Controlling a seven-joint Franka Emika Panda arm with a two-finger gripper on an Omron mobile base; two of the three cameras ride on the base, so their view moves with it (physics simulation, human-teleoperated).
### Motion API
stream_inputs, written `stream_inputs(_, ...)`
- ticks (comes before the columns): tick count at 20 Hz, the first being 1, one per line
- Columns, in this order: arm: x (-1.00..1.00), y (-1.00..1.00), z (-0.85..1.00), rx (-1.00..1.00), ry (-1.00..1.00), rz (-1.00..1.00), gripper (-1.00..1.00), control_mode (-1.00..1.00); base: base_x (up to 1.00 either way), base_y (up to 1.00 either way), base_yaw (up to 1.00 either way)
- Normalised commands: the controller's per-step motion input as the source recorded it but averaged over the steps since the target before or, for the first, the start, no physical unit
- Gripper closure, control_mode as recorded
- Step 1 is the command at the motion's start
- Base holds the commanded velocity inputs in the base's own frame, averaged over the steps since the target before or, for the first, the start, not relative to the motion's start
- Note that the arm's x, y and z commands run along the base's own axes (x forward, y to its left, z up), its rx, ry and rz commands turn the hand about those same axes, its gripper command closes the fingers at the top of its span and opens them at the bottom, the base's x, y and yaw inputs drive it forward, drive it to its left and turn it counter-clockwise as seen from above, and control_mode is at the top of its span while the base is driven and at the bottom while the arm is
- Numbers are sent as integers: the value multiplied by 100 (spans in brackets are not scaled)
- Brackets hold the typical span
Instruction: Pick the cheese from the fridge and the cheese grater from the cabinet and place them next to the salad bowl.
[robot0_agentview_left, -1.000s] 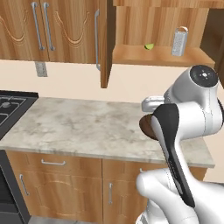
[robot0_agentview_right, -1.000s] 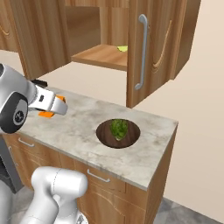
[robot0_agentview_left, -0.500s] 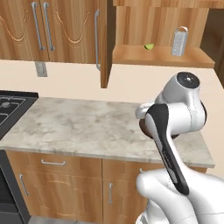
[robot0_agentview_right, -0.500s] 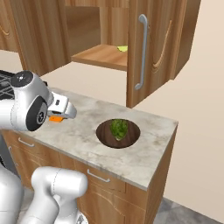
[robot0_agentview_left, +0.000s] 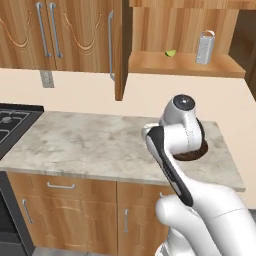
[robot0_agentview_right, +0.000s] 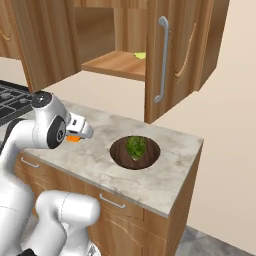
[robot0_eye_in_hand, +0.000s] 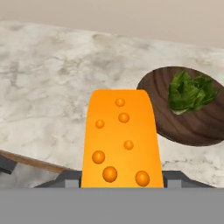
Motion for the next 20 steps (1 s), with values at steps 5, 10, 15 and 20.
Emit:
stream_inputs(5,67,1,-45,0,21,-8,100,-100,0,0,0)
stream_inputs(10,66,23,-36,0,11,-12,100,-100,0,0,0)
stream_inputs(15,58,3,-43,2,6,-47,100,-100,0,0,0)
stream_inputs(20,16,3,-37,1,2,-45,100,-100,0,0,0)
